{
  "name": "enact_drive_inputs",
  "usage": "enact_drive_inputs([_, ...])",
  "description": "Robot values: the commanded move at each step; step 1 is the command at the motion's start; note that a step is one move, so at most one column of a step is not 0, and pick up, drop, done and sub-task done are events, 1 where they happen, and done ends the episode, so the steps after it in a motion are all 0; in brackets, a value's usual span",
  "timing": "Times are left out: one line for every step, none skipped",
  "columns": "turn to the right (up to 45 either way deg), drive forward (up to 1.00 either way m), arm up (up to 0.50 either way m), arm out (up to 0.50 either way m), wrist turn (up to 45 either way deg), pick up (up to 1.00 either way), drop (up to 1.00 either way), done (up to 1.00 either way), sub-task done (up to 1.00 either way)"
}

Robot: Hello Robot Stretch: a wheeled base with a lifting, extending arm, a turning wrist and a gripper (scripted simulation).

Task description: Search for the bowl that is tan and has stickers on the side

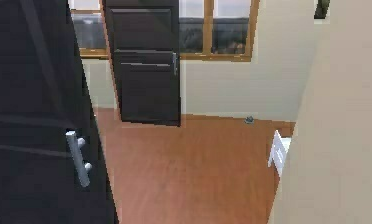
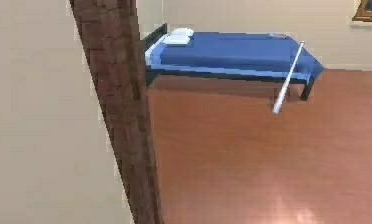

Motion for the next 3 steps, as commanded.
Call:
enact_drive_inputs([0.0,0.90,0.00,0.00,0.0,0.00,0.00,0.00,0.00])
enact_drive_inputs([9.0,0.00,0.00,0.00,0.0,0.00,0.00,0.00,0.00])
enact_drive_inputs([0.0,0.30,0.00,0.00,0.0,0.00,0.00,0.00,0.00])
